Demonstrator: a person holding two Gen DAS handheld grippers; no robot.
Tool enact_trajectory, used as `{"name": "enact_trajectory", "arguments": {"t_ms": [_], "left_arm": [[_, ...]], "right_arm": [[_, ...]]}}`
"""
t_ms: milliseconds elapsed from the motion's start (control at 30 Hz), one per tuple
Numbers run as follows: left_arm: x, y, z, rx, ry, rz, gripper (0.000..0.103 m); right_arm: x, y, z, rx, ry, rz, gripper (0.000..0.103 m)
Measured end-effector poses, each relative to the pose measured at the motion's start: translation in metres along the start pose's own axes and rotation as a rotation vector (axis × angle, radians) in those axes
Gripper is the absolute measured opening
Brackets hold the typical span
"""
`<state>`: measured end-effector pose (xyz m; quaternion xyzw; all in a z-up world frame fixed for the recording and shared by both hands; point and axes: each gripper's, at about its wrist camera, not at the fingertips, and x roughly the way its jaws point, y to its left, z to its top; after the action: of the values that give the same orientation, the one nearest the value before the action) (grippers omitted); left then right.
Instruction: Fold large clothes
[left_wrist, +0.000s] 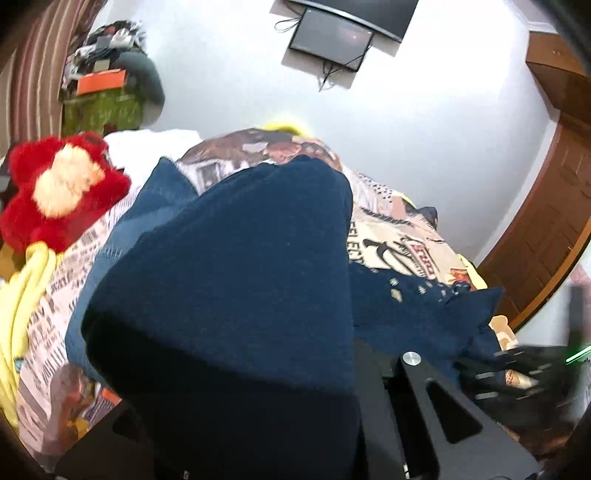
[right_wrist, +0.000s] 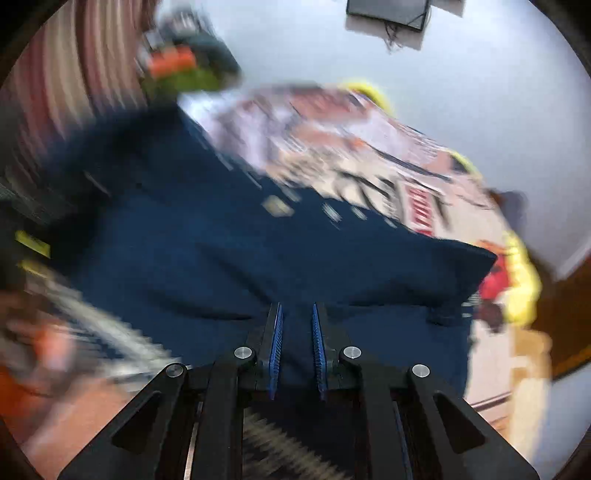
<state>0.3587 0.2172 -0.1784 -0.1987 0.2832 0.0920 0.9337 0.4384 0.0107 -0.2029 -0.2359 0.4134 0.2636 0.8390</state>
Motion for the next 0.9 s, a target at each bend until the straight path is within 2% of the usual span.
{"name": "enact_trajectory", "arguments": {"t_ms": [33,67,133,233,300,433,533,567,667,767,900], "left_arm": [[0.001,-0.002,0.002,0.006,0.003,-0.003,0.008],[0.005,-0.005,0.003,0.014,0.007,0.002,0.008],[0.007,-0.010,0.000,0.043,0.007,0.027,0.008],[0.007,-0.021,0.003,0.070,-0.002,0.028,0.008],[0.005,-0.029,0.008,0.083,-0.005,0.022,0.008],[-0.001,-0.058,0.021,0.144,-0.024,0.014,0.008],[-0.004,-0.092,0.030,0.238,-0.051,0.016,0.008],[-0.006,-0.107,0.032,0.279,-0.065,0.017,0.007],[-0.015,-0.166,0.031,0.444,-0.121,0.012,0.007],[-0.022,-0.224,0.019,0.587,-0.142,-0.039,0.007],[-0.014,-0.289,-0.011,0.772,-0.079,-0.099,0.007]], "right_arm": [[0.016,0.004,-0.003,-0.035,0.034,-0.065,0.011],[0.025,0.006,-0.008,-0.065,0.031,-0.082,0.011],[0.025,0.007,-0.020,-0.081,-0.049,-0.098,0.011],[0.019,0.006,-0.028,-0.086,-0.080,-0.122,0.011],[0.019,0.001,-0.029,-0.063,-0.075,-0.108,0.011],[0.007,-0.026,-0.031,0.057,-0.040,0.017,0.011],[-0.012,-0.049,-0.041,0.158,-0.024,0.153,0.011],[-0.016,-0.055,-0.045,0.176,-0.023,0.172,0.011],[-0.033,-0.076,-0.063,0.229,-0.030,0.189,0.011],[-0.044,-0.093,-0.084,0.308,-0.021,0.211,0.011],[-0.053,-0.128,-0.115,0.457,-0.011,0.233,0.011]]}}
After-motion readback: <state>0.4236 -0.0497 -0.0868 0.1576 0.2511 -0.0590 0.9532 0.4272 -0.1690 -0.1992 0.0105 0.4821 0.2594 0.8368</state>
